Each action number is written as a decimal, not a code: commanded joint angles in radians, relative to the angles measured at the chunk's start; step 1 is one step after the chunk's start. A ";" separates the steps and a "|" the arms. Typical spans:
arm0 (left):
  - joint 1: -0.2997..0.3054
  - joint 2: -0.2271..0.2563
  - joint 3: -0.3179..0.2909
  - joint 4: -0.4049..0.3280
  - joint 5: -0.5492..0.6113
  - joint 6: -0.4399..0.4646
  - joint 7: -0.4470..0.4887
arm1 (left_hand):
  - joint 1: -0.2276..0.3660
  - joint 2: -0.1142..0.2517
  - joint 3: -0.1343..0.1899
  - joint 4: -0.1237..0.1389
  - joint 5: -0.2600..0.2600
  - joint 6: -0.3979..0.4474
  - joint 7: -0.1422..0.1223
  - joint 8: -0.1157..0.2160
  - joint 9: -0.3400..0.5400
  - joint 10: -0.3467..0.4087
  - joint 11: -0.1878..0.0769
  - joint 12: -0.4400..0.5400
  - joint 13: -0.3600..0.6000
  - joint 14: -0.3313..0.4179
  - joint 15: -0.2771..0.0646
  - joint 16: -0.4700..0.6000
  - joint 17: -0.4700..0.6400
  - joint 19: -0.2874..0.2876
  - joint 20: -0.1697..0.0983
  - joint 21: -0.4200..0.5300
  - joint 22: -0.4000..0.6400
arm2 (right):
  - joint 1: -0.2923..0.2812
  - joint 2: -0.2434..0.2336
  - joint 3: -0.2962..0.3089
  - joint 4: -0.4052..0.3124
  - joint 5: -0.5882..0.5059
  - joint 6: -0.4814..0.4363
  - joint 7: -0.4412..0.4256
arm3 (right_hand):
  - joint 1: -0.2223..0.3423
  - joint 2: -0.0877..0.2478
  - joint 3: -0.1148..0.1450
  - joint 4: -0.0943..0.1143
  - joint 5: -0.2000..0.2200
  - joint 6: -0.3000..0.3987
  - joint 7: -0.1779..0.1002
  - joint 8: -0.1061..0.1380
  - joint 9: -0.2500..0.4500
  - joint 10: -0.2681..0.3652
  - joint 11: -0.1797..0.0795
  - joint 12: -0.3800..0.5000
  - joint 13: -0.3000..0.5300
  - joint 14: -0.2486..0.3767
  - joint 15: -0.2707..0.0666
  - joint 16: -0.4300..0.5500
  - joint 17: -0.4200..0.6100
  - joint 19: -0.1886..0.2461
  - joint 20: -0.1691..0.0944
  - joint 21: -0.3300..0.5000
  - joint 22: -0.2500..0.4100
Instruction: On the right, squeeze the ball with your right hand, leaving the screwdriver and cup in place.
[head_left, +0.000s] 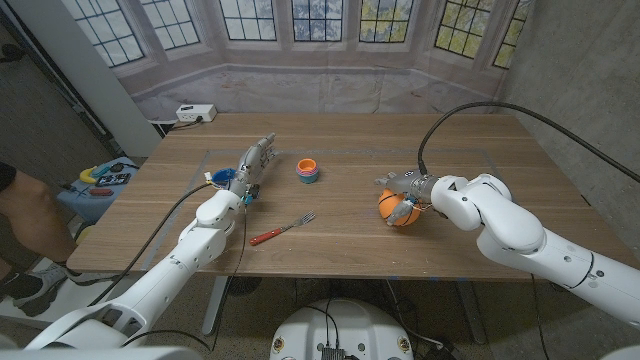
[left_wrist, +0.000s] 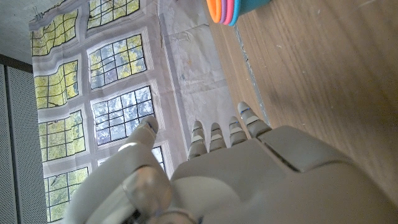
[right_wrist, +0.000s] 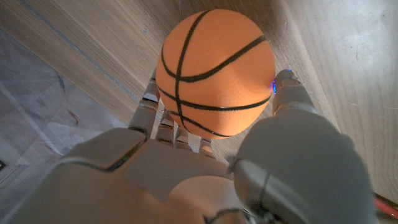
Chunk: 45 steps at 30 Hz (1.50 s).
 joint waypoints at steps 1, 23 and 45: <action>-0.006 -0.003 -0.001 0.018 -0.007 -0.001 -0.011 | -0.011 0.002 0.012 0.001 0.009 0.008 -0.005 0.002 0.003 0.011 0.003 -0.002 0.006 0.007 -0.001 -0.001 0.001 0.008 0.001 -0.002 0.003 | 0.002 -0.003 0.000 0.012 0.022 0.010 -0.024 | 0.013 0.002 0.008 0.001 0.000 -0.060 0.012 0.010 0.007 0.014 -0.006 0.020 0.014 0.016 -0.004 0.012 0.009 0.016 -0.007 0.002 0.003; -0.014 -0.003 -0.002 0.034 -0.012 0.002 -0.021 | -0.014 0.001 0.015 -0.001 0.009 0.008 -0.003 0.001 0.003 0.012 0.001 -0.002 0.007 0.008 -0.001 -0.002 0.001 0.011 0.002 -0.007 0.003 | 0.011 -0.007 -0.012 0.034 0.062 0.009 -0.053 | 0.028 -0.009 0.010 0.001 -0.002 0.007 0.020 0.030 0.015 0.061 -0.029 0.084 0.064 0.107 -0.063 0.037 0.033 0.070 -0.041 0.008 0.004; -0.001 0.006 -0.004 0.006 -0.012 0.012 -0.012 | -0.017 0.000 0.018 -0.002 0.009 0.007 -0.005 0.001 0.003 0.018 0.000 0.000 0.007 0.010 -0.001 -0.001 0.001 0.013 0.002 -0.014 0.004 | -0.005 -0.029 -0.004 0.031 0.086 0.027 -0.125 | 0.071 0.002 0.027 -0.001 -0.002 0.108 0.038 0.060 0.020 0.121 -0.057 0.165 0.128 0.201 -0.141 0.062 0.067 0.130 -0.100 0.015 0.005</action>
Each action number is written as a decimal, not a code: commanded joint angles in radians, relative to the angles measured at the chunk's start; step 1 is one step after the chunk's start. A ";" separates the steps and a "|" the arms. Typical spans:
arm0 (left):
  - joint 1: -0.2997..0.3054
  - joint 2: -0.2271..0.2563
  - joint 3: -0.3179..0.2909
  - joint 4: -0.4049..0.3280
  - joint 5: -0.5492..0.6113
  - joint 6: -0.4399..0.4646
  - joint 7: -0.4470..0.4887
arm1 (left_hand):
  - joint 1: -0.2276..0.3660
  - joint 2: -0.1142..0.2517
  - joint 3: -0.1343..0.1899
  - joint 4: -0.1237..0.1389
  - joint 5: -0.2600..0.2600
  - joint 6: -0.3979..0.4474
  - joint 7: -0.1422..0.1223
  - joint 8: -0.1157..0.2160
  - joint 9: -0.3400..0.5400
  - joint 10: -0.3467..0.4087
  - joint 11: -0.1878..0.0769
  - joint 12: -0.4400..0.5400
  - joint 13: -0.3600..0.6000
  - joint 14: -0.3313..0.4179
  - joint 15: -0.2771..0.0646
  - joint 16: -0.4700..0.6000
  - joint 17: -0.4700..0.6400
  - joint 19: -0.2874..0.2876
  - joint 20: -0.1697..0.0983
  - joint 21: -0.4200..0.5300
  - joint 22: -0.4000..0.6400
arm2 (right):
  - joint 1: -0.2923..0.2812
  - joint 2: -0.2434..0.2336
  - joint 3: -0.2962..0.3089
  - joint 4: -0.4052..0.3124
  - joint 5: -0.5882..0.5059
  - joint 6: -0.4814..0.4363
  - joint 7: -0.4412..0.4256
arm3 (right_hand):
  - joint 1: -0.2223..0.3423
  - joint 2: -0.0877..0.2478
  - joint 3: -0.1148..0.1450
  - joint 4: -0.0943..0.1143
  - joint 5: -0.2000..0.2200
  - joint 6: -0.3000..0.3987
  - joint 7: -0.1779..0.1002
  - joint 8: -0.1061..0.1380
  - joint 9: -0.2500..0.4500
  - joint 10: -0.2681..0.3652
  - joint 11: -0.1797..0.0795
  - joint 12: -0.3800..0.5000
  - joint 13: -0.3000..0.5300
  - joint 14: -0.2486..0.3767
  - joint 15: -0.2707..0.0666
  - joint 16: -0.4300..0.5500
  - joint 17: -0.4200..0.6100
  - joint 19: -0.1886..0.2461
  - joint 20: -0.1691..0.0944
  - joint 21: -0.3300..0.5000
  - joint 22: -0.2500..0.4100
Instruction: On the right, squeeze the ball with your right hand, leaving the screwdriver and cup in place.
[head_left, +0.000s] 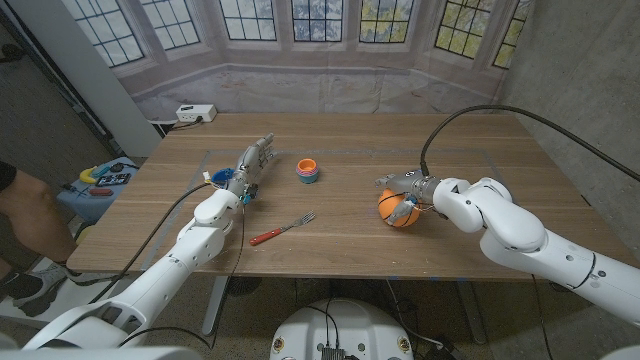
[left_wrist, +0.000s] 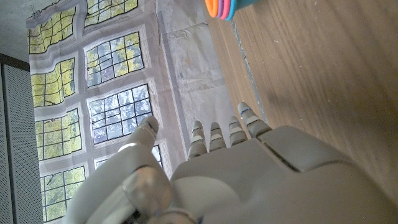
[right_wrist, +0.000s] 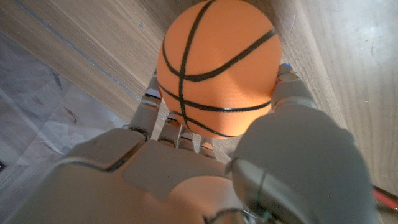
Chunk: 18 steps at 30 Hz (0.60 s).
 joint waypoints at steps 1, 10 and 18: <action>0.008 0.004 -0.002 -0.011 -0.001 0.007 0.005 | -0.007 -0.001 0.007 0.000 0.009 0.007 -0.005 0.001 0.003 0.009 -0.002 0.000 0.002 0.005 0.004 -0.001 0.002 0.007 0.007 -0.002 0.004 | 0.003 -0.007 0.001 0.000 0.013 0.009 -0.015 | 0.011 0.002 0.007 0.001 -0.002 0.007 0.001 0.005 0.002 0.010 0.002 0.010 0.007 0.007 -0.012 0.003 0.006 0.005 -0.004 0.004 0.002; 0.006 0.003 -0.003 -0.004 -0.003 0.005 0.003 | -0.008 0.000 0.009 -0.001 0.009 0.007 -0.003 0.001 0.003 0.009 0.000 0.000 0.002 0.006 0.004 -0.002 0.001 0.008 0.007 -0.005 0.004 | 0.017 0.004 -0.003 0.004 0.024 0.003 -0.004 | 0.009 0.004 0.007 0.006 -0.005 0.042 0.012 0.015 0.003 0.030 0.000 0.036 0.027 0.026 -0.022 0.005 0.014 0.018 -0.007 0.004 0.002; 0.008 0.002 -0.005 0.000 -0.005 0.004 0.003 | -0.009 0.000 0.011 -0.001 0.009 0.004 -0.007 0.000 0.003 0.010 0.000 0.000 0.002 0.007 0.006 -0.002 0.001 0.009 0.009 -0.007 0.004 | 0.015 0.005 -0.003 0.008 0.037 -0.003 -0.018 | 0.026 0.005 0.012 0.002 -0.006 0.103 0.019 0.033 0.003 0.086 -0.014 0.086 0.056 0.083 -0.057 0.017 0.027 0.055 -0.036 0.012 0.003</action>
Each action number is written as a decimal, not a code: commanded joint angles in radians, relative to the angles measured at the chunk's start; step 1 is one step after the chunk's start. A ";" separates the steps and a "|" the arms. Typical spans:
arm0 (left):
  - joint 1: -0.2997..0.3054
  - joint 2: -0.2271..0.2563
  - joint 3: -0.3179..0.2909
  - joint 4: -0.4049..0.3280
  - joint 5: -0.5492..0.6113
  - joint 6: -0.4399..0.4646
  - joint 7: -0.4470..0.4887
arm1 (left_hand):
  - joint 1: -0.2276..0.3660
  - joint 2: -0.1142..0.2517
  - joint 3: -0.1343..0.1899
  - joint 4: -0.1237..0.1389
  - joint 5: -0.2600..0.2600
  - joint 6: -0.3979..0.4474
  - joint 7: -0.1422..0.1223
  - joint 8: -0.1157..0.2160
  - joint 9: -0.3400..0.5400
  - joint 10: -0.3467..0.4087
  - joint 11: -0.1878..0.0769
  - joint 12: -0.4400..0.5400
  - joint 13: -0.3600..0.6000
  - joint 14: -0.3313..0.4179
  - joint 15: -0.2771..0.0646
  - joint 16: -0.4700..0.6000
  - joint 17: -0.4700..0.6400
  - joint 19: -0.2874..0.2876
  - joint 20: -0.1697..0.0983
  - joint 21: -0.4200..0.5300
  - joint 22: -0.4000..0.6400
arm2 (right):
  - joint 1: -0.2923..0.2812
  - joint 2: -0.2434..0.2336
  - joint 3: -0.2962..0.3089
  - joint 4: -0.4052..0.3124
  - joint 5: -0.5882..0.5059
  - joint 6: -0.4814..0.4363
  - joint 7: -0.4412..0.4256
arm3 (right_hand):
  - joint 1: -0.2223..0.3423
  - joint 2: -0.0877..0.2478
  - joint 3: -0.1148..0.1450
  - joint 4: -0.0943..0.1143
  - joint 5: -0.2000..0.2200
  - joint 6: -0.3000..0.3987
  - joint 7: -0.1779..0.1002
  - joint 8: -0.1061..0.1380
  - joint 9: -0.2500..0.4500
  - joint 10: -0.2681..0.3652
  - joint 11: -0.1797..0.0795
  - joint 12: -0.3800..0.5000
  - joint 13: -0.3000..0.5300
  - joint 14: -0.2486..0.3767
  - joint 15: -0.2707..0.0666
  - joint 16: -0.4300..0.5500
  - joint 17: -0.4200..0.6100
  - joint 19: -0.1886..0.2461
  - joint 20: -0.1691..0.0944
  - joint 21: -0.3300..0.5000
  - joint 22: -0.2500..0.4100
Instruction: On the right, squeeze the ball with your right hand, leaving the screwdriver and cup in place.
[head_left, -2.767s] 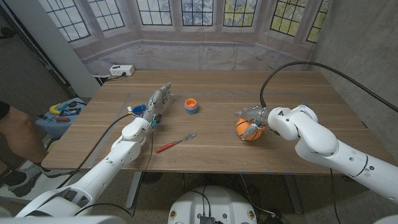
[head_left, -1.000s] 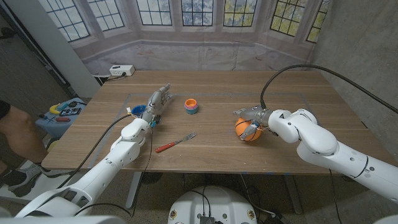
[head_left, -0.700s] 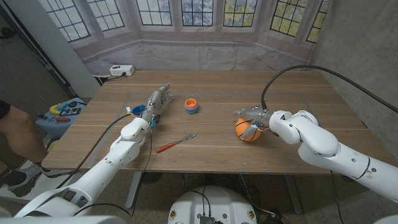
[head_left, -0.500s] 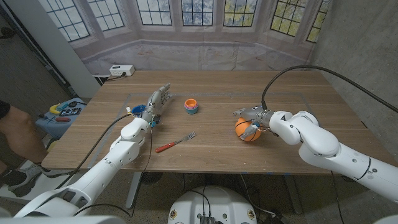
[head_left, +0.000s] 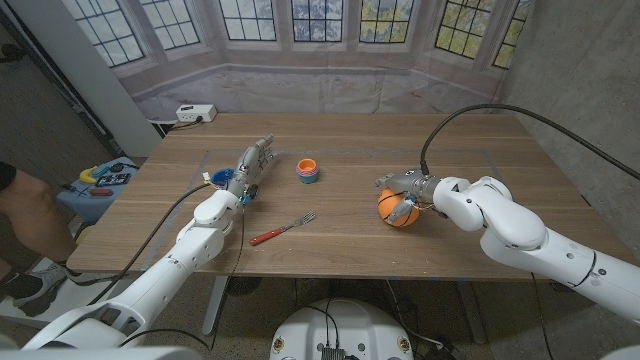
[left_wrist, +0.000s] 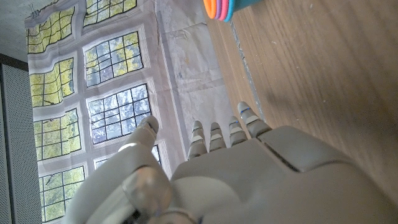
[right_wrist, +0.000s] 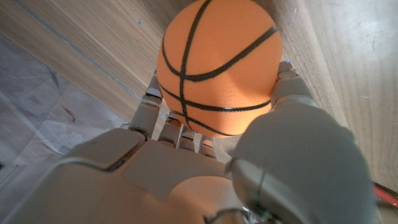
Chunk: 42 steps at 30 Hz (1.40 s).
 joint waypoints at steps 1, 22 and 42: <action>0.003 0.000 -0.003 0.006 -0.004 0.000 0.000 | -0.009 0.000 0.008 0.001 0.009 0.003 -0.007 0.000 0.003 0.010 0.000 0.000 0.002 0.007 0.005 -0.002 0.003 0.004 0.003 -0.003 0.004 | 0.003 0.003 -0.002 0.005 0.019 -0.007 -0.013 | 0.020 0.003 0.008 -0.002 0.001 0.026 0.001 0.010 0.003 0.029 -0.002 0.023 0.016 0.048 -0.036 0.009 0.008 0.042 -0.029 0.007 0.003; -0.003 -0.004 -0.001 0.018 -0.004 -0.003 -0.007 | -0.013 -0.001 0.011 0.000 0.009 0.004 -0.006 0.000 0.003 0.012 -0.002 0.000 0.002 0.009 0.006 -0.002 0.003 0.007 0.004 -0.010 0.004 | 0.010 -0.005 0.009 -0.024 0.056 -0.022 -0.016 | 0.025 0.004 0.011 0.001 0.001 0.052 0.005 0.014 0.003 0.044 -0.005 0.047 0.035 0.058 -0.045 0.003 0.019 0.045 -0.032 0.003 0.004; -0.013 -0.012 0.000 0.041 -0.010 -0.008 -0.018 | -0.015 -0.001 0.014 -0.002 0.009 0.008 -0.006 0.002 0.003 0.013 -0.001 -0.001 0.002 0.009 0.006 -0.003 0.002 0.009 0.005 -0.015 0.005 | 0.076 -0.003 0.033 -0.036 0.203 -0.039 0.014 | 0.007 0.005 0.007 0.012 -0.005 0.046 0.008 0.005 0.002 0.025 0.002 0.054 0.048 0.037 -0.021 -0.015 0.030 0.031 -0.020 -0.008 0.004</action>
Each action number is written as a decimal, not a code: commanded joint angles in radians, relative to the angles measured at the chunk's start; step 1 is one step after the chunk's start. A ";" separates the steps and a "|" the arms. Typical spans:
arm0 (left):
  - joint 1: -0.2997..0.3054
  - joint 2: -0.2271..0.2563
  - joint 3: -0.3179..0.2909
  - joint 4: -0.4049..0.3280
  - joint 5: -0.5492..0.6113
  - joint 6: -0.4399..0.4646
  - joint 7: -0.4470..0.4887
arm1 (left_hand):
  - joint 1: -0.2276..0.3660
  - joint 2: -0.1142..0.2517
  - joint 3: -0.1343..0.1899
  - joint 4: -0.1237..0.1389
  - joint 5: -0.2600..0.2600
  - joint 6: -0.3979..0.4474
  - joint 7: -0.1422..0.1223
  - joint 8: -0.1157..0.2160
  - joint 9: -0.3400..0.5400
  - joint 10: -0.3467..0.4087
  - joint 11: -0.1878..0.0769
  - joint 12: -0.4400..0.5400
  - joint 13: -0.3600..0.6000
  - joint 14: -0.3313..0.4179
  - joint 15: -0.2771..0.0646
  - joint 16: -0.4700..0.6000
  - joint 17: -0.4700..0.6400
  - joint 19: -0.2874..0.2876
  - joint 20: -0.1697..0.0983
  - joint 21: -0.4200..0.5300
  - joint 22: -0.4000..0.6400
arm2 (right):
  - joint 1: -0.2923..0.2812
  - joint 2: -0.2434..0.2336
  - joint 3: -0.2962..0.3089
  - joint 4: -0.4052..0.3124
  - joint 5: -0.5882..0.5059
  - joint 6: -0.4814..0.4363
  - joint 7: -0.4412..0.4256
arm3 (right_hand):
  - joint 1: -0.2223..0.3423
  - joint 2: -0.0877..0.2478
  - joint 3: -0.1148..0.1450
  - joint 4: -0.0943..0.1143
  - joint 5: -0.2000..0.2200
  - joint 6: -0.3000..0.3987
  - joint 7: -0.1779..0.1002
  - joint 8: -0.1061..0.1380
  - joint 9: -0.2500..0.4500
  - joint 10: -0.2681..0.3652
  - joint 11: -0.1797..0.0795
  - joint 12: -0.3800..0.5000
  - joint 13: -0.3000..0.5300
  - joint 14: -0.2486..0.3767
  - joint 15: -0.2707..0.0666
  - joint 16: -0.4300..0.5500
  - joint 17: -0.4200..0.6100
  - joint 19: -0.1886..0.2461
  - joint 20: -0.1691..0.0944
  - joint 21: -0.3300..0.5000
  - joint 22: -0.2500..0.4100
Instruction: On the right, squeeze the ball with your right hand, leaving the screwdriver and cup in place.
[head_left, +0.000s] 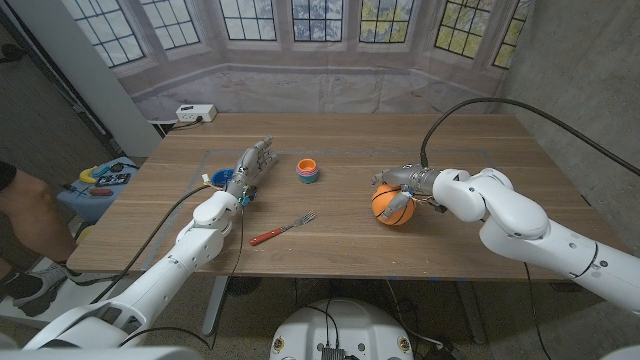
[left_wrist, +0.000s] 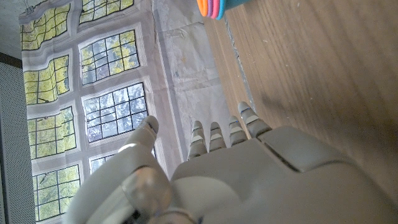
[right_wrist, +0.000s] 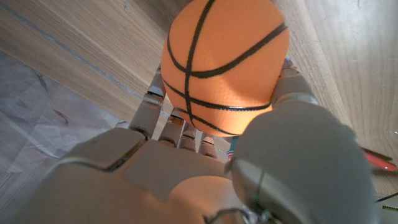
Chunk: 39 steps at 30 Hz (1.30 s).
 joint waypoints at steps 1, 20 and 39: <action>-0.005 -0.006 0.001 0.011 -0.003 -0.004 -0.005 | -0.007 -0.001 0.006 -0.002 0.009 0.009 -0.005 0.002 0.003 0.008 0.004 0.000 0.002 0.004 0.001 -0.003 0.003 0.005 0.001 -0.004 0.005 | 0.036 -0.006 0.017 -0.008 0.095 -0.012 0.011 | -0.010 0.003 0.002 0.003 -0.001 0.002 0.003 -0.005 0.002 -0.009 0.001 0.005 0.006 -0.005 0.005 -0.003 0.005 -0.004 0.004 -0.003 0.004; -0.011 -0.010 -0.002 0.020 -0.010 -0.011 -0.013 | -0.010 -0.002 0.008 -0.002 0.008 0.009 -0.006 0.002 0.003 0.008 0.006 -0.001 0.002 0.003 0.002 -0.003 0.004 0.006 0.001 -0.009 0.005 | 0.103 -0.017 0.032 0.023 0.300 0.000 -0.024 | -0.031 0.005 -0.002 0.011 -0.010 -0.011 0.010 -0.019 0.001 -0.046 0.011 0.004 0.018 -0.031 0.028 -0.025 0.016 -0.024 0.027 -0.016 0.005; -0.023 -0.020 -0.002 0.046 -0.012 -0.024 -0.025 | -0.012 -0.002 0.010 -0.004 0.008 0.009 -0.006 0.002 0.004 0.009 0.005 -0.001 0.002 0.004 0.001 -0.003 0.003 0.009 0.002 -0.014 0.005 | 0.155 -0.034 0.039 0.044 0.457 -0.006 -0.090 | -0.026 0.010 0.004 0.004 -0.015 0.009 0.012 -0.021 -0.001 -0.031 0.015 0.021 0.027 -0.016 0.029 -0.030 0.025 -0.018 0.027 -0.019 0.005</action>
